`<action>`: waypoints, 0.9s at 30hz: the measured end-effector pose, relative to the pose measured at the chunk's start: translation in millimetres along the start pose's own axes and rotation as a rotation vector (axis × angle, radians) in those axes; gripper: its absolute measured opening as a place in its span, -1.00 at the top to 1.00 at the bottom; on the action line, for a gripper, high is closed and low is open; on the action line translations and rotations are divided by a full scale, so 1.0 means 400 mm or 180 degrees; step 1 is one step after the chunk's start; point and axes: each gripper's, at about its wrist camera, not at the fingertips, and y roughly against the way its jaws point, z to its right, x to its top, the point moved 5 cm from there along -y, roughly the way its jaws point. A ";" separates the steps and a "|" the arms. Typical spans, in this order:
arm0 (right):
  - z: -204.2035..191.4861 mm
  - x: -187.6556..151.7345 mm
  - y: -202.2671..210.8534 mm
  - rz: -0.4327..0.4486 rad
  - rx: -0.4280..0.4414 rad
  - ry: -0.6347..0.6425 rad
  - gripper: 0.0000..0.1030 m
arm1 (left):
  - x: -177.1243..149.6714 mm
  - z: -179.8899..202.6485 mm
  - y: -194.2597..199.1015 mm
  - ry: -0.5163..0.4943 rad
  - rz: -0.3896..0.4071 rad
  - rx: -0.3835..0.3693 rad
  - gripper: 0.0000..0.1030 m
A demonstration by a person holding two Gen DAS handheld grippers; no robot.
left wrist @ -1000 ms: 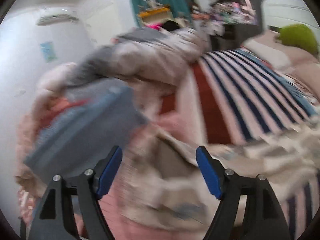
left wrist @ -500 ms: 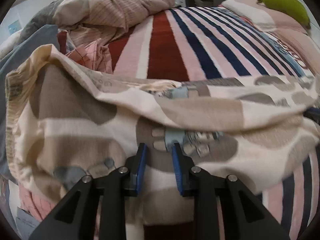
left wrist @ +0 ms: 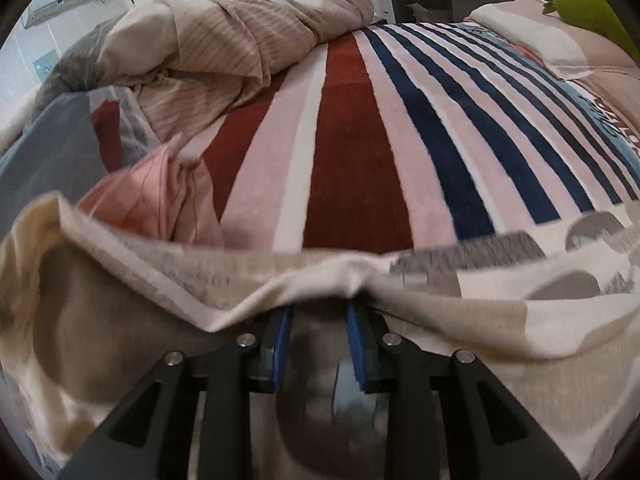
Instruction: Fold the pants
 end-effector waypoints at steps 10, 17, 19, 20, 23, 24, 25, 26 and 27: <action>0.006 0.052 -0.023 0.0085 -0.0492 0.0443 0.12 | 0.079 -0.007 0.006 0.0310 0.0324 0.0116 0.18; 0.065 0.029 0.031 0.0181 -0.0376 0.0181 -0.01 | 0.018 0.080 0.116 0.0221 0.0465 -0.0264 0.06; 0.110 0.003 0.078 0.0248 -0.0375 0.0010 -0.05 | -0.004 0.130 0.153 0.0233 0.0483 -0.0458 0.06; 0.137 -0.014 0.105 0.0269 -0.0386 -0.0082 -0.07 | -0.009 0.153 0.167 0.0233 0.0496 -0.0539 0.06; 0.208 -0.076 0.187 0.0272 -0.0412 -0.0321 -0.11 | -0.021 0.244 0.220 0.0185 0.0567 -0.0779 0.00; 0.232 -0.101 0.216 0.0252 -0.0416 -0.0384 -0.11 | -0.022 0.284 0.242 0.0132 0.0597 -0.0874 -0.04; 0.250 -0.130 0.248 0.0235 -0.0435 -0.0436 -0.11 | -0.024 0.310 0.257 0.0094 0.0623 -0.0935 -0.06; 0.266 -0.156 0.278 0.0223 -0.0467 -0.0469 -0.11 | -0.023 0.348 0.281 0.0052 0.0682 -0.1026 -0.06; 0.281 -0.183 0.309 0.0216 -0.0523 -0.0484 -0.11 | -0.022 0.377 0.298 0.0017 0.0705 -0.1086 -0.06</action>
